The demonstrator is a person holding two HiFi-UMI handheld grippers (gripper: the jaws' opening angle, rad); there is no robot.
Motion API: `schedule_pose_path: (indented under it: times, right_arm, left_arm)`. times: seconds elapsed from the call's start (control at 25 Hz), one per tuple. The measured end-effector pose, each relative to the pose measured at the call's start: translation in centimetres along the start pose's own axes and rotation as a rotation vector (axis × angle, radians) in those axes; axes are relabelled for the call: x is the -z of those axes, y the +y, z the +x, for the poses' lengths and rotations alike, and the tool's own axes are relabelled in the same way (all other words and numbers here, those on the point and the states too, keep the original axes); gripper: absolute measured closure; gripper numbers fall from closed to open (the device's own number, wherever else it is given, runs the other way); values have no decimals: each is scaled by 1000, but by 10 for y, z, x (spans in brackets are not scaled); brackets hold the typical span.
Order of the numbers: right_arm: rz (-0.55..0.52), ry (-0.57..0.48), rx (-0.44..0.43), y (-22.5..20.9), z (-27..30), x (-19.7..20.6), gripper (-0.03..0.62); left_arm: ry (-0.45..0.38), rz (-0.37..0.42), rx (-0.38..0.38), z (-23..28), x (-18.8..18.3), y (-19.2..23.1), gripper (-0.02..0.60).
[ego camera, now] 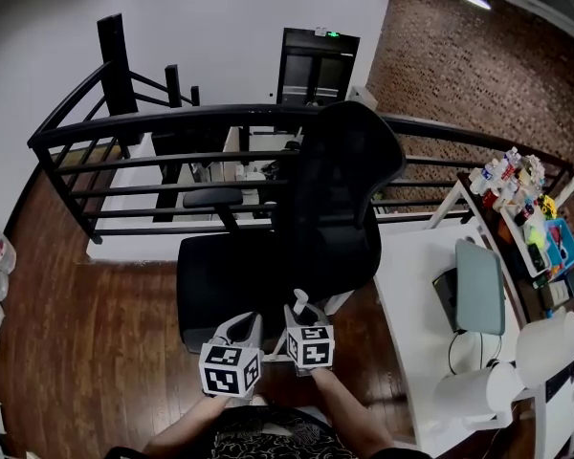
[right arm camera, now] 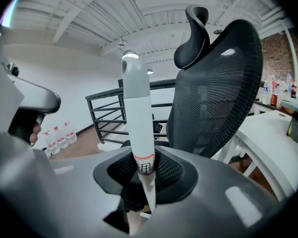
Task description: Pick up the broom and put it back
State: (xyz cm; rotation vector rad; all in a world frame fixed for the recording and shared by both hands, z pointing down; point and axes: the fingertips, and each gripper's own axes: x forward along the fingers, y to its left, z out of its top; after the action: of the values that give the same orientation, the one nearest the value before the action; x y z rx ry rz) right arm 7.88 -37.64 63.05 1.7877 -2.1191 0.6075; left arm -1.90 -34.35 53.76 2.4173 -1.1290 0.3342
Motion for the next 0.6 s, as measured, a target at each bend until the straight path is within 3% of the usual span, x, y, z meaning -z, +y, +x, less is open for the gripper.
schedule_pose_path:
  times: [0.6]
  right_arm:
    - [-17, -130, -52, 14, -77, -42, 502]
  left_arm:
    - [-46, 4, 15, -7, -3, -37, 578]
